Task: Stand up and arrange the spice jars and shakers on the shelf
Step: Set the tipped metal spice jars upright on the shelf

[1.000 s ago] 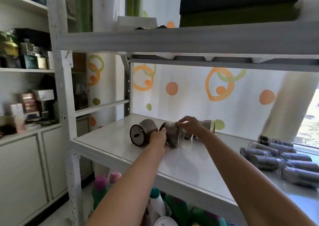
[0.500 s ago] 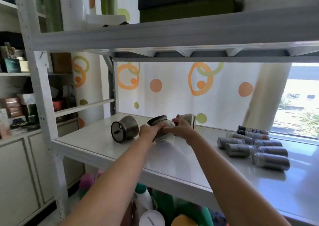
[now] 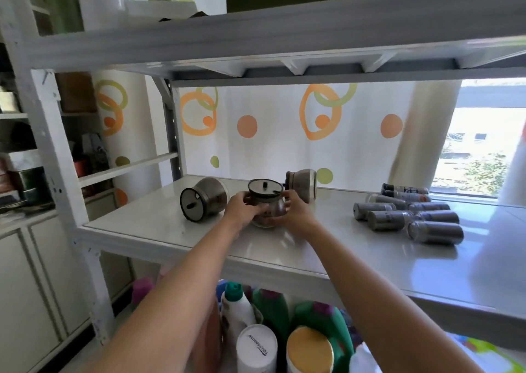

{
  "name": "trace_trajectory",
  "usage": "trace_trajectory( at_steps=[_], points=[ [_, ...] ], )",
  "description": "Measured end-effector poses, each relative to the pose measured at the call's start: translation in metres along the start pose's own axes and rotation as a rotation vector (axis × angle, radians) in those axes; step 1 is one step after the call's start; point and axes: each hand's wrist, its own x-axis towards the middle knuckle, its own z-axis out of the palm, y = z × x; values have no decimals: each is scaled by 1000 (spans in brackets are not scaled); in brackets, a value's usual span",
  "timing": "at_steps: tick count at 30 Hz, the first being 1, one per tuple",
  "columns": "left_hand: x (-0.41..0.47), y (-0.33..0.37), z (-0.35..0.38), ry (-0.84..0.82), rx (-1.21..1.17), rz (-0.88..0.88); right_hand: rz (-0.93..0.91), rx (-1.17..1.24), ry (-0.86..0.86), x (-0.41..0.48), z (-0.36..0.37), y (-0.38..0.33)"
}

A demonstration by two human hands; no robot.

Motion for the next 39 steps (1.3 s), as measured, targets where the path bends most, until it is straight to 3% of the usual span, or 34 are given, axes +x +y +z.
trace_trajectory(
  at_steps=[2, 5, 9, 12, 19, 27, 32, 39],
  points=[
    [4, 8, -7, -64, -24, -18, -12, -112, -85, 1, -13, -4],
    [16, 35, -22, -24, -116, -28, -12, -198, -114, 14, -48, -7],
    [39, 67, -25, 1, -81, 21, -35, -301, 119, 47, -94, -4],
    [63, 81, -3, -29, 23, 8, -58, -424, 161, 71, -108, -4],
    [98, 103, 56, -122, 397, -72, -46, -575, -28, 114, -102, -1],
    [120, 93, 83, -224, 501, -206, 3, -656, -107, 136, -100, 8],
    [123, 96, 97, -154, 444, -108, 73, -652, -68, 131, -108, 13],
    [115, 96, 110, -228, 422, 17, 213, -670, -57, 116, -115, 29]
  ],
)
